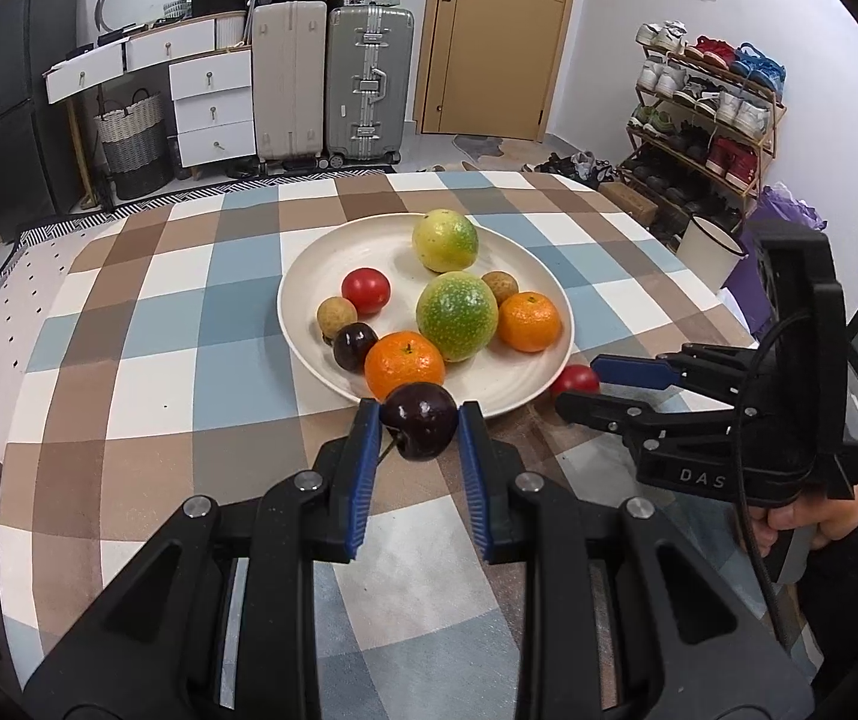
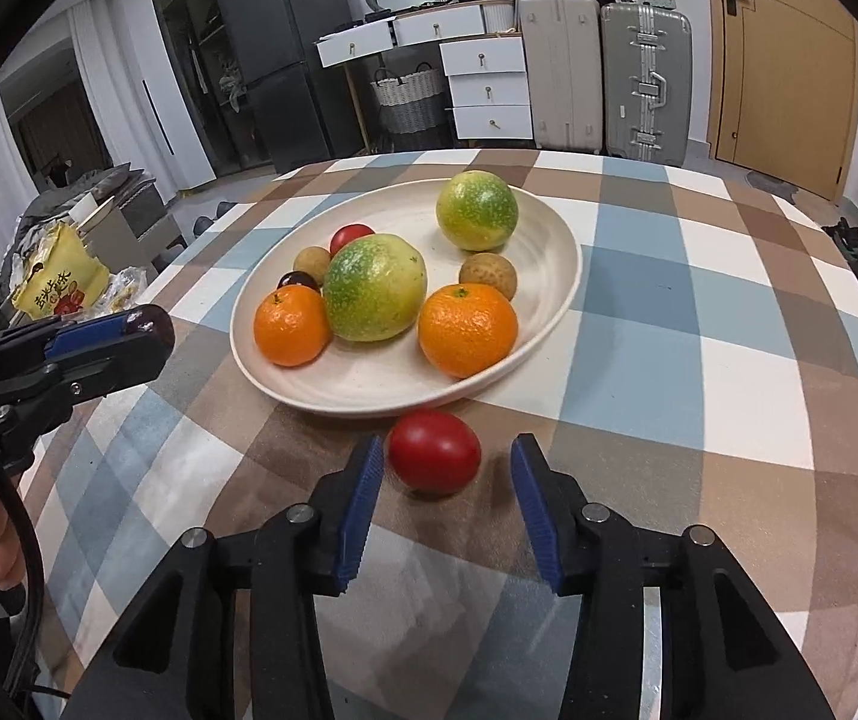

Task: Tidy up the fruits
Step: 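Carry the red tomato and dark cherries up over the white plate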

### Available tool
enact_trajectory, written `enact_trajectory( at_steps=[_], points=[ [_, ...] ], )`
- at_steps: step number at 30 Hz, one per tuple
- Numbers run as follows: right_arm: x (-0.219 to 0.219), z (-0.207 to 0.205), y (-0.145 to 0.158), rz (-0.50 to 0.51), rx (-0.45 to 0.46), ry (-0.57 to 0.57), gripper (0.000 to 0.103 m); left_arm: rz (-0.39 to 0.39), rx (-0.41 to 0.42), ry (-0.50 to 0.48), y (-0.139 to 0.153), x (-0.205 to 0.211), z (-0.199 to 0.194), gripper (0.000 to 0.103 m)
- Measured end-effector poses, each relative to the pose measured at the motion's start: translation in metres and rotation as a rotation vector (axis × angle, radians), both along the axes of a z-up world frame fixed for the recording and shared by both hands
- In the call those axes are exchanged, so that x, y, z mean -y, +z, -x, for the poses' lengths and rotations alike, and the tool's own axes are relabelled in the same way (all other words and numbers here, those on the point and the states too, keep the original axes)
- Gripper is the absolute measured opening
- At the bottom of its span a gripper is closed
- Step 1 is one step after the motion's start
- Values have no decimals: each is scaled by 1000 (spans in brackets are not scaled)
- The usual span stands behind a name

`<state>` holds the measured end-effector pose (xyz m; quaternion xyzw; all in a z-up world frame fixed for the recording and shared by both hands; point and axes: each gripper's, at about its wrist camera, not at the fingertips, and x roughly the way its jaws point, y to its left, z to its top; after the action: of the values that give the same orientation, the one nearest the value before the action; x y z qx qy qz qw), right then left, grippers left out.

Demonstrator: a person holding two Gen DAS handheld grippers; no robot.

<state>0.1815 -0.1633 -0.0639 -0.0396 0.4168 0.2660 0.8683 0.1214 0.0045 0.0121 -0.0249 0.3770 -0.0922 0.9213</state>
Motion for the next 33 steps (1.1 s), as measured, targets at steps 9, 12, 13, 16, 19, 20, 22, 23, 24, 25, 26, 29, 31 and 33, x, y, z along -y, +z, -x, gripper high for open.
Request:
enact_trajectory(
  at_steps=[9,12,13,16,19,20,22,23,24,25,26,29,31,33],
  points=[
    [-8,2,0,8,3,43,32,7,0,7,-2,-4,-14,23],
    [-5,7,9,-8,28,48,32,12,5,11,-2,-5,-18,23],
    [-4,8,13,-20,38,49,32,14,7,11,-1,-5,-20,23],
    [2,8,26,-59,64,46,32,17,18,13,2,-5,-25,23],
    [5,7,38,-80,90,43,32,17,29,14,6,-6,-30,23],
    [6,7,42,-86,100,37,32,17,33,15,7,-6,-32,23],
    [8,6,49,-105,115,31,32,18,40,17,10,-6,-37,23],
    [9,5,53,-117,121,28,32,19,43,17,11,-7,-39,23],
    [10,3,56,-128,124,25,32,16,46,17,12,-7,-41,24],
    [10,2,58,-139,126,23,32,12,51,17,13,-7,-43,23],
    [11,0,60,-148,128,21,32,8,54,19,14,-7,-45,23],
    [11,-6,65,-166,133,18,32,8,62,22,18,-8,-53,23],
    [11,-10,68,-173,138,12,32,7,67,25,19,-9,-58,23],
    [11,-14,69,-178,137,7,32,3,68,26,19,-9,-63,23]
  ],
)
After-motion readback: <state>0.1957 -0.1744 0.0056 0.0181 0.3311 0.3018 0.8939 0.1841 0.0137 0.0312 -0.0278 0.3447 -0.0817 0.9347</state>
